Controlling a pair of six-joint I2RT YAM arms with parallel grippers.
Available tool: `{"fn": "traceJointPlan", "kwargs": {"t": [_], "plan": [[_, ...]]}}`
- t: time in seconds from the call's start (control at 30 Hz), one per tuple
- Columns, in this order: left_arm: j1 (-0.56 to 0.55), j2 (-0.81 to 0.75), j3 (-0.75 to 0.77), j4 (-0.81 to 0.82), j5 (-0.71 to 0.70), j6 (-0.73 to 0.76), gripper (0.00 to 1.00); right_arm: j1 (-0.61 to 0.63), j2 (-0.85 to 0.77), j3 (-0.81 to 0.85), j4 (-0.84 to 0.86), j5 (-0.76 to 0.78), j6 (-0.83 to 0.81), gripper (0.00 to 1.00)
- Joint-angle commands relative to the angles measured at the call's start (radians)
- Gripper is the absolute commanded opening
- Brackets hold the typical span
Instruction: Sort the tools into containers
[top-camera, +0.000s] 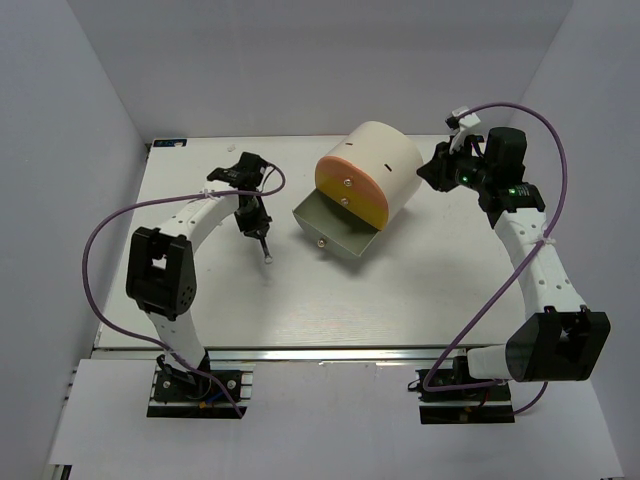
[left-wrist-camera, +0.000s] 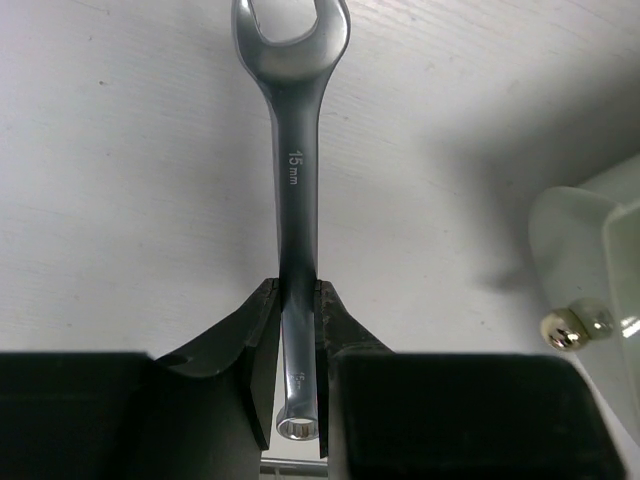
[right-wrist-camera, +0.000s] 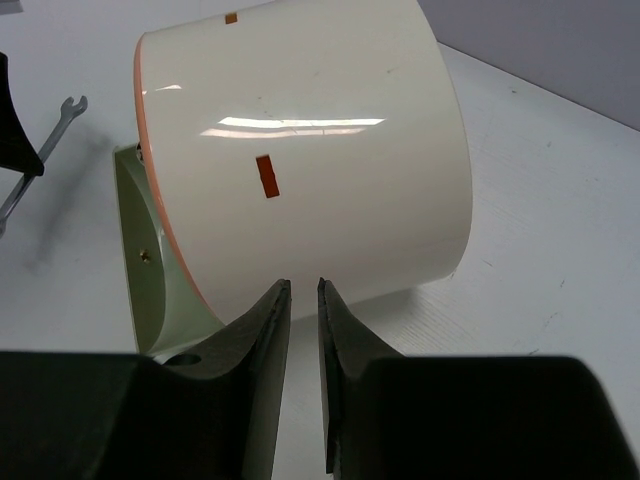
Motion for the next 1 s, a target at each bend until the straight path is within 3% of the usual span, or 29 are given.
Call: {"fn": "traceJointPlan", "kwargs": {"t": [0.0, 0.67, 0.97], "plan": [[0.001, -0.080, 0.055, -0.005, 0.036, -0.029, 0.00, -0.004, -0.035, -0.011, 0.047, -0.023, 0.011, 0.23], [-0.084, -0.060, 0.222, -0.033, 0.092, -0.134, 0.00, -0.004, -0.055, -0.038, 0.071, -0.027, 0.017, 0.23], [-0.160, -0.059, 0.202, 0.047, 0.153, -0.265, 0.00, -0.004, -0.076, -0.061, 0.080, -0.029, 0.020, 0.23]]}}
